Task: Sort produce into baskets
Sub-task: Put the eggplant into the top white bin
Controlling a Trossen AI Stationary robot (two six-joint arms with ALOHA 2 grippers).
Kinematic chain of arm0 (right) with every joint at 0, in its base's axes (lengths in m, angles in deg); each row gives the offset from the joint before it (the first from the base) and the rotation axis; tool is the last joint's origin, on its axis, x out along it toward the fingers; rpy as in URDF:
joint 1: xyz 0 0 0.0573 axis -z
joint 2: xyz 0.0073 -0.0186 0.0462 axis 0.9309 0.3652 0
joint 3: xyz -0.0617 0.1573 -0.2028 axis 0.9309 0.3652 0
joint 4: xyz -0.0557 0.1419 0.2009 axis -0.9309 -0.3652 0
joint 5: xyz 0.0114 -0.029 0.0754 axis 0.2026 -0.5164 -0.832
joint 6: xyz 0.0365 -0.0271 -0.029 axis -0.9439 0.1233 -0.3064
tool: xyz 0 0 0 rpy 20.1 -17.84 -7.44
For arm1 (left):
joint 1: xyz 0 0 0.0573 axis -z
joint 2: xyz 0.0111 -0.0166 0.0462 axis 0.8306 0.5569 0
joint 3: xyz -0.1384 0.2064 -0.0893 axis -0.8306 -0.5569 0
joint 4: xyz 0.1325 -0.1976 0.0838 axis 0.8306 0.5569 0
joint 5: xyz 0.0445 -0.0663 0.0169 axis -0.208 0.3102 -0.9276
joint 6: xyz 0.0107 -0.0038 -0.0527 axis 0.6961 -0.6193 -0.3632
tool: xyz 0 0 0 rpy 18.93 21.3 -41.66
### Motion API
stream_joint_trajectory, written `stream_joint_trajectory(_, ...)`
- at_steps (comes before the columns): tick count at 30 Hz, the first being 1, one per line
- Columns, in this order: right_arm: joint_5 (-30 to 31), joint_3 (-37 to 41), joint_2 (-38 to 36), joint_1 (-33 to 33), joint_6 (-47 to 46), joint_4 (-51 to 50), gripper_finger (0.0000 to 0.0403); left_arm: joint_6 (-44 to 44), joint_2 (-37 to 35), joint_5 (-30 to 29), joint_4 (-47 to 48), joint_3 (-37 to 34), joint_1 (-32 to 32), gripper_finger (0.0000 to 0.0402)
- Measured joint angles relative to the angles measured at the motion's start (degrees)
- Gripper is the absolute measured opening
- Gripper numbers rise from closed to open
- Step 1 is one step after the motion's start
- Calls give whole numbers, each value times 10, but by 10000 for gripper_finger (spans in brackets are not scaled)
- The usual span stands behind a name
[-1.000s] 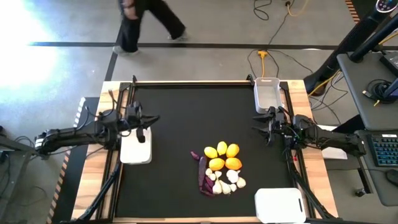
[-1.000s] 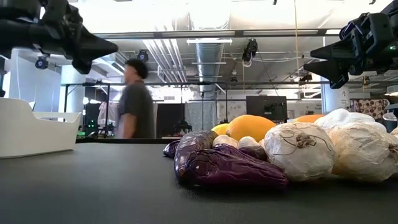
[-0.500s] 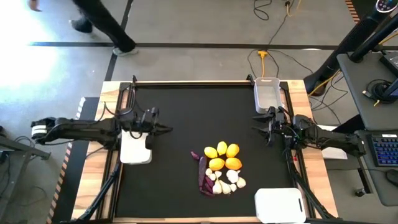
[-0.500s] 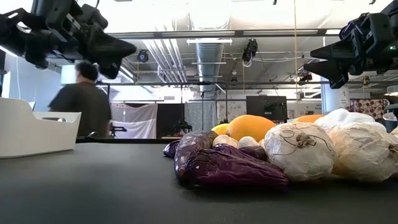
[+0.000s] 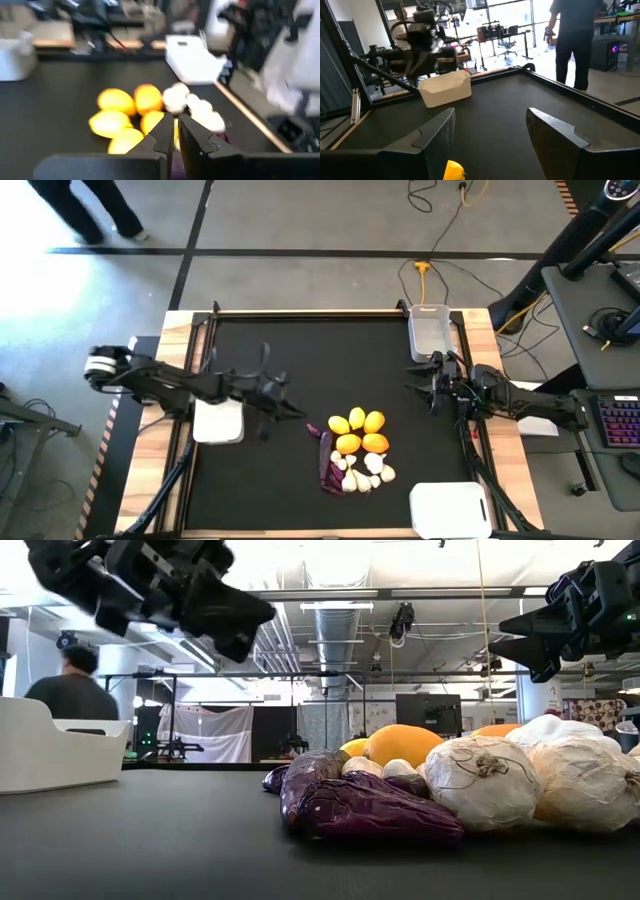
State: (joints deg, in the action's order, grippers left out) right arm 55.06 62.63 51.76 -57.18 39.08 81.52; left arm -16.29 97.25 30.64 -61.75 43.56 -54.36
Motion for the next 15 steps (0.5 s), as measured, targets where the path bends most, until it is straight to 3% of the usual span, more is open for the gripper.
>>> stream_joint_trajectory(10, 0, 0, 0, 0, 0, 0, 238, -24, 120, -4, 154, 125, 43, 13)
stream_joint_trajectory(15, 0, 0, 0, 0, 0, -1, 238, -8, 170, -91, 244, 159, 52, 13)
